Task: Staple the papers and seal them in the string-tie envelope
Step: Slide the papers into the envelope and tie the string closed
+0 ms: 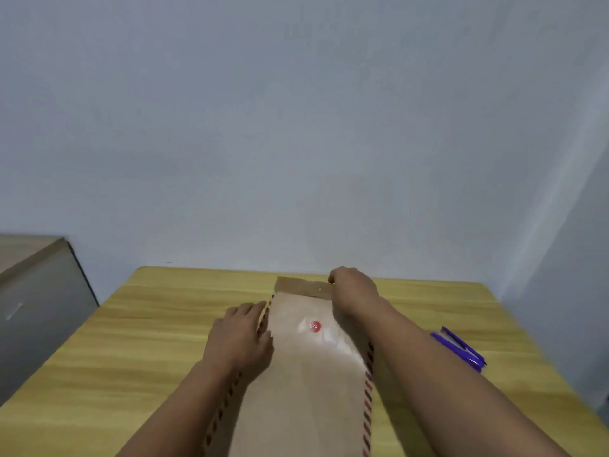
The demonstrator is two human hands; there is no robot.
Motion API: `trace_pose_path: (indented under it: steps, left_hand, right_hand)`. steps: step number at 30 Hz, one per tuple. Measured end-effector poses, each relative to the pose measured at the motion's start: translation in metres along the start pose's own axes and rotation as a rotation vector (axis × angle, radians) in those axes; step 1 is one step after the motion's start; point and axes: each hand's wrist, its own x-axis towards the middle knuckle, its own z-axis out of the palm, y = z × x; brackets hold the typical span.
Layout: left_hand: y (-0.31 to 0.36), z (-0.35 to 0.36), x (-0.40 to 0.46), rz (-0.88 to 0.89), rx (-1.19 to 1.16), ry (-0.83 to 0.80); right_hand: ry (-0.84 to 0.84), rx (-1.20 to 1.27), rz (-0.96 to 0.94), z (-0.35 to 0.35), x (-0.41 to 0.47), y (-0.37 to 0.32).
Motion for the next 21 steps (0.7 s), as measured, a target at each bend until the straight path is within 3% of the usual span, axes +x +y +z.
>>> trace_pose_path:
  steps: [5, 12, 16, 21]
  left_hand:
    - [-0.01, 0.032, 0.028, -0.045, -0.024, -0.038]
    - [-0.015, 0.056, 0.046, 0.006, -0.168, 0.129]
    - [-0.011, 0.058, 0.05, 0.145, -0.045, 0.208]
    - [0.002, 0.062, 0.046, 0.124, -0.103, -0.022]
  right_hand:
    - [0.03, -0.073, -0.124, 0.052, 0.043, -0.021]
    - [0.071, -0.087, -0.328, 0.087, 0.041, 0.0]
    - [0.084, -0.157, -0.419, 0.089, 0.019, 0.013]
    - [0.077, -0.175, -0.445, 0.093, -0.003, 0.024]
